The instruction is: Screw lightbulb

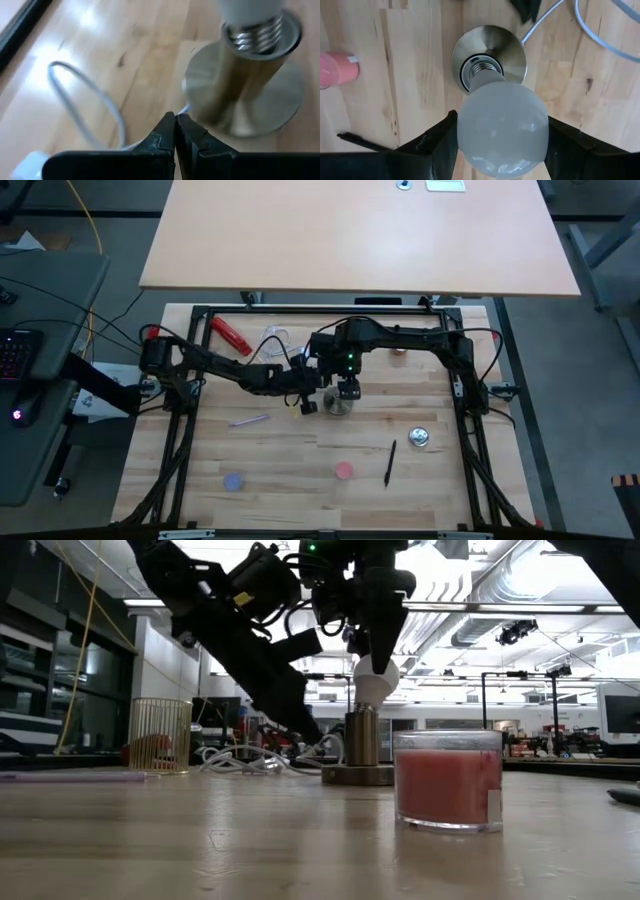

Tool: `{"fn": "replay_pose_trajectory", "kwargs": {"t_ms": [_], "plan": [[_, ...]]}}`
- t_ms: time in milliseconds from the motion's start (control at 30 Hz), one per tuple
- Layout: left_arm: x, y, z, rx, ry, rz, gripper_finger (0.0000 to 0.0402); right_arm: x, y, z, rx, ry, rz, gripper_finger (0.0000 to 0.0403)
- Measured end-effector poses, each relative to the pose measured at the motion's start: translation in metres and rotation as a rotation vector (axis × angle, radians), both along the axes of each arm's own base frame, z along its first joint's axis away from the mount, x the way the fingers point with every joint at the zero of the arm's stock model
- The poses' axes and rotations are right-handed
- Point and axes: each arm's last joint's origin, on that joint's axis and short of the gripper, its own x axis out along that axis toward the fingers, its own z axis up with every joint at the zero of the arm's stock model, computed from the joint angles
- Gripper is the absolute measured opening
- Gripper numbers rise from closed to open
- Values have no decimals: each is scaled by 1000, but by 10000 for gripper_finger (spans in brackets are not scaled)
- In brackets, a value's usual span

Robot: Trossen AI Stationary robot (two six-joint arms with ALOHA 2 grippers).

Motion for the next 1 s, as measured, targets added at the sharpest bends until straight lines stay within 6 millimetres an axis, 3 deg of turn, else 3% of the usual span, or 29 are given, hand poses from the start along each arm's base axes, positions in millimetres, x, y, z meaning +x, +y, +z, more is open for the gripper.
{"fn": "replay_pose_trajectory", "kwargs": {"t_ms": [233,567,700,833,933,1000], "plan": [[-21,11,27,18,76,21,0,-1,-3,8,-6,-24,18,230],[-65,18,90,77,25,55,0,-4,-24,71,-41,-203,-46,230],[-88,15,128,31,-154,61,0,-5,-27,101,-66,-333,-53,230],[-119,9,179,-27,-472,20,0,1,-28,122,-102,-522,-67,230],[-146,6,212,16,-675,-4,0,6,-28,133,-61,-654,-40,230],[-158,5,223,66,-721,-20,0,9,-29,140,-61,-729,-30,230]]}}
